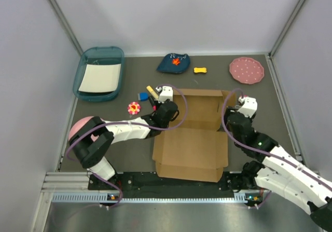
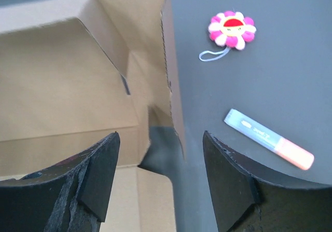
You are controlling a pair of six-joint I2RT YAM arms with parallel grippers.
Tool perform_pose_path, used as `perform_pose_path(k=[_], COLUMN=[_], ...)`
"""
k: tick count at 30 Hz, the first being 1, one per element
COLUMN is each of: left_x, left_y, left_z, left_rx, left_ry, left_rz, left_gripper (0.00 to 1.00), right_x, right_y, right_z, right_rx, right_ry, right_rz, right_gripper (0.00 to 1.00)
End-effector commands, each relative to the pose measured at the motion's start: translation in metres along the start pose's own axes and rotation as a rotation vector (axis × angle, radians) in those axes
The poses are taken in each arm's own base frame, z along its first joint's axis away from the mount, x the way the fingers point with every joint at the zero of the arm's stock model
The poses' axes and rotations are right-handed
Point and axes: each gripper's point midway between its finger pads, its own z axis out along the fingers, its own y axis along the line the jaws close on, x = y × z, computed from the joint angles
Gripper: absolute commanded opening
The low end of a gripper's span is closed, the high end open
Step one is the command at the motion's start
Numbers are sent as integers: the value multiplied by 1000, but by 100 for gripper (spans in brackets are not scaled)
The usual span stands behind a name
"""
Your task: Fold the paper box
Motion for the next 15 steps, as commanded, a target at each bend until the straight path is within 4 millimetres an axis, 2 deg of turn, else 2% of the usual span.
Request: perform_pose_path(k=[1,8,15], left_x=[56,54,52], left_y=[19,21,20], left_z=[-11,-12,-13], left_rx=[-5,-9,-1], left_ry=[170,161,155], left_rz=[136,140,134], left_gripper=[0,0,0], right_x=[0,6,3], right_y=[-8,-20,-6], right_z=[10,31,51], right_rx=[96,182,140], right_ry=[-2,27,18], right_rz=[6,3,29], right_gripper=[65,56,55])
